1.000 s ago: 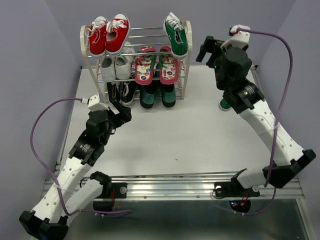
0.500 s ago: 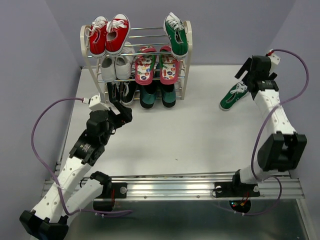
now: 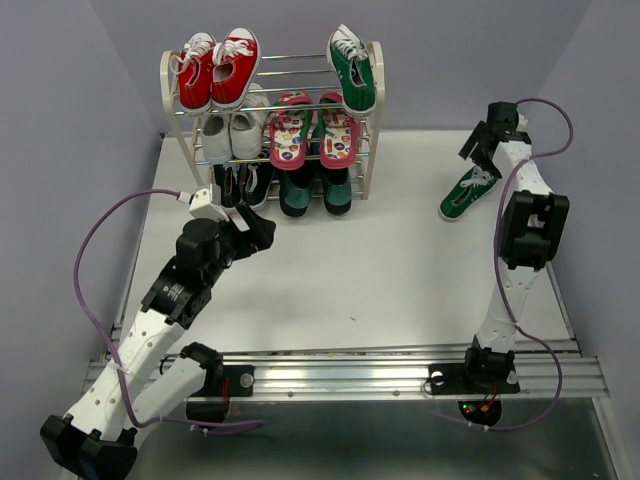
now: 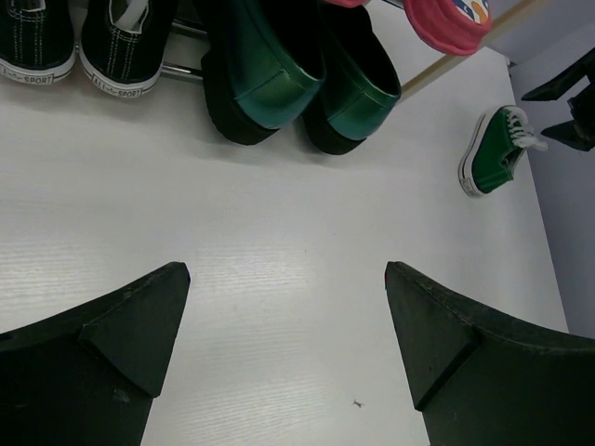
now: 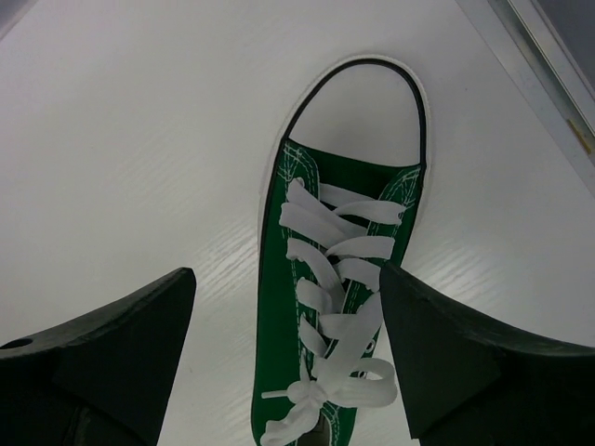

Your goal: Place and organize the shoes onto the shoe shelf

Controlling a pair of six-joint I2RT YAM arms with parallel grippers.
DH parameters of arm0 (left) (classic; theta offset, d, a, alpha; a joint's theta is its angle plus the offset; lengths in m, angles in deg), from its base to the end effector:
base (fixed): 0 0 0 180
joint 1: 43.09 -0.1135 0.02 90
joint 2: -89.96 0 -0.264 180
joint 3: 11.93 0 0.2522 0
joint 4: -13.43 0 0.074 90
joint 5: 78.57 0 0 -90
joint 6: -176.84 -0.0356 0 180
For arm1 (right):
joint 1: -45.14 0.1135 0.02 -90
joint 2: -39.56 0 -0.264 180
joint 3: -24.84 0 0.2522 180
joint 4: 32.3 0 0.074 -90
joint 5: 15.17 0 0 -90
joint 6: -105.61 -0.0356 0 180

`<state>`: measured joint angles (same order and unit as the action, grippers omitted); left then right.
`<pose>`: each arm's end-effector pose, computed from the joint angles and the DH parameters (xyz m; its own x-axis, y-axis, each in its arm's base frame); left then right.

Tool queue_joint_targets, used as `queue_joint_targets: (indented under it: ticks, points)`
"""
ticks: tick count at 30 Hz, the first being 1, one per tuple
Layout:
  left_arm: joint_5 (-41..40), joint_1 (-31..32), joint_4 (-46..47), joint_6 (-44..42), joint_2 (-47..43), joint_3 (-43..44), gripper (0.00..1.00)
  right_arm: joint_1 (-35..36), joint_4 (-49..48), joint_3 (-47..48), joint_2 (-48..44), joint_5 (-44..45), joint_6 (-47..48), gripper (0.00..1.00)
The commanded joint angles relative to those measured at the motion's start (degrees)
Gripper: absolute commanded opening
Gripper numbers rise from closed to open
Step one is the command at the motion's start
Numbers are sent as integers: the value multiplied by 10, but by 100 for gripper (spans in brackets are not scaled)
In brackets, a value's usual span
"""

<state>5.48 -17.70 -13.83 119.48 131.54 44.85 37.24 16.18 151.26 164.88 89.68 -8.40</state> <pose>0.1578 -0.0708 0.3320 -0.3396 -0.4326 -0.8352 0.1802 0.8416 -0.5092 0.4922 -0.0775 0.2540 -0.5418 0.4723 -0.6953 0.5750 0.8116 0.1032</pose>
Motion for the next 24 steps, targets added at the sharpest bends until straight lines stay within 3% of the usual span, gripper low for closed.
queue_joint_targets:
  ticks: [1,7,9,11,12,15,21,24]
  points:
    - [40,1,33,-17,5,0,99,-4,45,24,9,30,-8,83]
    - [37,2,32,-18,1,0,99,-4,52,-31,-3,58,-14,77]
    - [27,2,29,-15,-4,1,99,-4,52,-45,-2,40,-17,69]
    - [24,2,28,-15,-10,0,99,-4,52,-48,-2,30,-17,45]
    - [23,2,27,-13,-15,0,99,-4,53,-50,-7,25,-15,20]
    - [31,2,28,-12,-21,-6,99,-4,46,-62,-37,-38,18,1]
    - [54,2,65,3,-26,-46,99,44,10,-224,-173,-76,-2,1]
    - [82,2,92,8,-14,-51,99,98,-26,-337,-290,-92,-22,1]
